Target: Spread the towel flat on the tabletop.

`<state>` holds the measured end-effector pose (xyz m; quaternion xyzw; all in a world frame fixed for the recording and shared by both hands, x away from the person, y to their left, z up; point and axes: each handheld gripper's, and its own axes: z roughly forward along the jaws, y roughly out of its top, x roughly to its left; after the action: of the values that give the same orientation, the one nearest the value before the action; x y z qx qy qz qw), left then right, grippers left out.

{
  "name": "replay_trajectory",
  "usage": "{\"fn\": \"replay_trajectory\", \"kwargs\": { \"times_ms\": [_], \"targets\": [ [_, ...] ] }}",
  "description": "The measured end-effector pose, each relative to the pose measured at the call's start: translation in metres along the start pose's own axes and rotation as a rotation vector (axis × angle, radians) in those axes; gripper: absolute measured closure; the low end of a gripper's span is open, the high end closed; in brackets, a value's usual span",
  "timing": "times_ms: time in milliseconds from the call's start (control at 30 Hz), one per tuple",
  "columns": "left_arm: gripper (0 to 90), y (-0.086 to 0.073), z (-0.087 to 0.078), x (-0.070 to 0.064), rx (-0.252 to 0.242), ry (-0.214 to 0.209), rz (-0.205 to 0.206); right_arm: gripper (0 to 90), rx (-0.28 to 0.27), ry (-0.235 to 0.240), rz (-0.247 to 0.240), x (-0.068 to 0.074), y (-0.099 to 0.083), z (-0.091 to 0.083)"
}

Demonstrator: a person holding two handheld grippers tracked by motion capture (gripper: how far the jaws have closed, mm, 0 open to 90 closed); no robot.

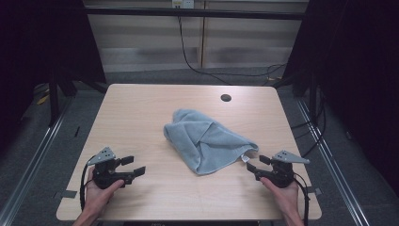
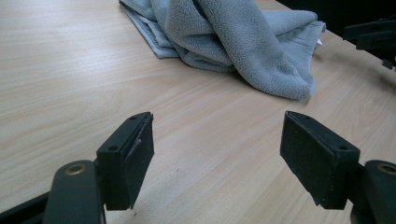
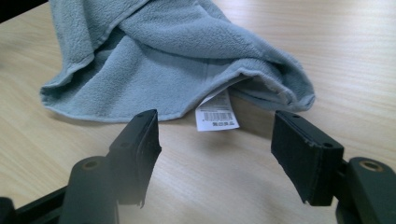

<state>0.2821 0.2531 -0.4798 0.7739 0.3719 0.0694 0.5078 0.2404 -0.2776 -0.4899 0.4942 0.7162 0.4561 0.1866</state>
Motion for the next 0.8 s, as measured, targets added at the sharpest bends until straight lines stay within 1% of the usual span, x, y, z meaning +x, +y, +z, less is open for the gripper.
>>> {"fn": "replay_trajectory", "kwargs": {
  "times_ms": [33,133,200,233,267,300,333,367,400,433,467,500,533,567,633,667,700,733,767,800],
  "targets": [
    [25.9,0.0,0.0,0.0,0.006,-0.001,0.005,32.7,0.007,0.005,-0.001,0.0,0.0,0.0],
    [26.0,0.0,0.001,0.0,0.013,0.005,0.011,34.2,0.003,0.018,-0.003,0.001,0.002,-0.001],
    [28.3,-0.001,0.0,-0.001,0.009,0.024,0.011,33.1,0.01,0.016,-0.024,0.002,0.005,-0.002],
    [28.3,0.0,0.0,0.0,0.007,0.02,0.007,32.9,0.019,0.017,-0.039,0.003,0.005,-0.001],
    [28.9,0.0,0.0,0.0,0.004,0.018,0.005,32.9,0.02,0.028,-0.034,0.004,0.006,-0.001],
    [31.6,0.0,0.001,0.0,0.005,0.015,0.003,32.9,0.027,0.036,-0.046,0.007,0.009,0.0],
    [31.6,0.0,0.001,0.0,0.003,0.01,0.002,32.9,0.027,0.036,-0.046,0.007,0.009,0.0],
    [33.6,0.0,0.003,0.0,0.003,-0.012,0.0,33.0,0.031,0.042,-0.057,0.009,0.011,0.0],
    [38.8,0.001,0.004,-0.001,0.011,-0.027,0.006,32.9,0.03,0.053,-0.063,0.01,0.014,0.0],
    [39.6,0.002,0.006,-0.003,0.025,-0.024,0.016,32.9,0.031,0.065,-0.065,0.011,0.016,0.001],
    [39.2,0.005,0.009,-0.005,0.04,-0.023,0.021,32.9,0.033,0.066,-0.075,0.013,0.019,0.003],
    [39.0,0.007,0.01,-0.005,0.04,-0.03,0.021,32.8,0.037,0.067,-0.086,0.014,0.023,0.005],
    [39.0,0.011,0.012,-0.007,0.034,-0.043,0.02,32.0,0.036,0.074,-0.086,0.015,0.025,0.007],
    [39.0,0.015,0.013,-0.008,0.026,-0.045,0.02,30.7,0.039,0.077,-0.085,0.016,0.029,0.01],
    [38.8,0.025,0.017,-0.01,0.017,-0.054,0.024,29.9,0.052,0.088,-0.104,0.018,0.038,0.017],
    [38.2,0.028,0.02,-0.01,0.014,-0.051,0.023,29.6,0.055,0.093,-0.109,0.018,0.045,0.022],
    [38.2,0.033,0.023,-0.01,0.012,-0.054,0.029,28.6,0.055,0.094,-0.113,0.018,0.049,0.025],
    [38.2,0.037,0.028,-0.01,0.005,-0.059,0.024,28.4,0.052,0.102,-0.12,0.017,0.055,0.029],
    [40.8,0.041,0.032,-0.01,0.003,-0.062,0.033,28.0,0.05,0.109,-0.118,0.016,0.06,0.033],
    [40.8,0.044,0.036,-0.01,-0.007,-0.065,0.04,26.8,0.048,0.127,-0.115,0.014,0.066,0.038]
  ]
}}
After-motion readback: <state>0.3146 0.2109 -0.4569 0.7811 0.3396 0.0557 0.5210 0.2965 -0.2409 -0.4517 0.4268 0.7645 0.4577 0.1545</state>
